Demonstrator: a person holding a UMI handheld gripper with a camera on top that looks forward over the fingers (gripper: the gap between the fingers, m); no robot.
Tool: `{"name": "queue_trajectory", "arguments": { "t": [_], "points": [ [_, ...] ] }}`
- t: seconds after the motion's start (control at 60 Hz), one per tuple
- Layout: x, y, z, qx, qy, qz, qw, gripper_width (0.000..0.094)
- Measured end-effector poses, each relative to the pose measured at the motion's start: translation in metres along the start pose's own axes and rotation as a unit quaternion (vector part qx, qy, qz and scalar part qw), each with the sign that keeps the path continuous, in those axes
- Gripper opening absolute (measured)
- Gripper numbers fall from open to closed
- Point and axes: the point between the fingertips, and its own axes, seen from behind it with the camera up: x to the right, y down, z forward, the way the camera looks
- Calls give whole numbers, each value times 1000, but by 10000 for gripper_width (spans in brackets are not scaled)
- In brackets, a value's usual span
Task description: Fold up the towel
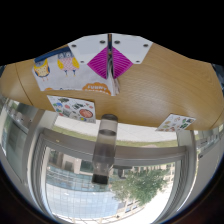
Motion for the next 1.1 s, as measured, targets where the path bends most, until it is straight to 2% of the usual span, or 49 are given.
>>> {"name": "queue_trajectory", "arguments": {
  "t": [0.083,0.183,0.217,0.367,0.467,0.567,0.617,0.667,0.733,0.783,0.817,0.867,0.95,1.05,1.1],
  "points": [
    [-2,-2,-3,0,-17,23,1000,29],
    [4,-14,-18,-9,-79,66,995,29],
    [-9,-23,-24,-3,-93,82,992,28],
    [44,-74,-58,44,-107,114,987,29],
    [102,-80,-66,56,-80,123,988,29],
    [169,-65,-54,53,-19,121,991,29],
    [196,-49,-45,35,9,114,993,106],
    [221,-33,-35,22,36,103,994,221],
    [245,-12,-20,8,62,88,994,239],
    [253,-3,-16,5,67,89,994,340],
    [254,-2,-17,5,66,95,993,373],
    [250,-7,-21,14,57,104,993,410],
    [234,-31,-39,44,37,114,992,620],
    [209,-63,-73,84,22,110,990,807],
    [192,-77,-94,107,17,107,988,840]
  ]
}}
